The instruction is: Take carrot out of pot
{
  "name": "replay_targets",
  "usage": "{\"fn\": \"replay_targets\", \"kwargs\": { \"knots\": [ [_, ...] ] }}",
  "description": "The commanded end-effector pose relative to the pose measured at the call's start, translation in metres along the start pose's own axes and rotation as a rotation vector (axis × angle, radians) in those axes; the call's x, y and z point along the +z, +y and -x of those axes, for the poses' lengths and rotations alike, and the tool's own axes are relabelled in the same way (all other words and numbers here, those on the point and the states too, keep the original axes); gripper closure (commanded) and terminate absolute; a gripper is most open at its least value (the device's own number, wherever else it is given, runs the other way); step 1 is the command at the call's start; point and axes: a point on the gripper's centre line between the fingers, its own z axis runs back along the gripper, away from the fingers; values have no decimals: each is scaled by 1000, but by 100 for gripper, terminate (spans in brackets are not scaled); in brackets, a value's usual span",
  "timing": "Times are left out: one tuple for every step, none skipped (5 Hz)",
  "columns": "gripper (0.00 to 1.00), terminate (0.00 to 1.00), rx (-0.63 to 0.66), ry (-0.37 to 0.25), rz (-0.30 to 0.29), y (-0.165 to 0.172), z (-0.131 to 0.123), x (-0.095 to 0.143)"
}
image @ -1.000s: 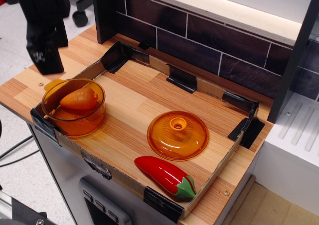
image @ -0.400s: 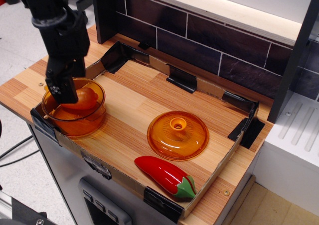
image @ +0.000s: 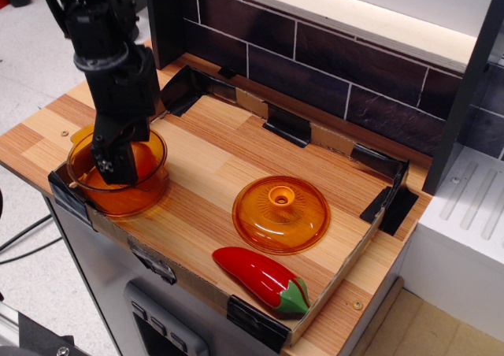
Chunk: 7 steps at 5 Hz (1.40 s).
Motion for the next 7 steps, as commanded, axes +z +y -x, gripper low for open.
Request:
{"fn": "replay_targets", "kwargs": {
  "knots": [
    [0,0,8,30,-12,10,1,-5],
    [0,0,22,34,-14,11,2,-5],
    [0,0,26,42,-13,9,5,-8],
    [100,0,28,44,-12,8,6,-11],
    [100,0,39,48,-14,8,9,-13],
    [100,0,55,39,-29,7,13,-4],
    [100,0,116,-18,-49,13,15,24]
  ]
}}
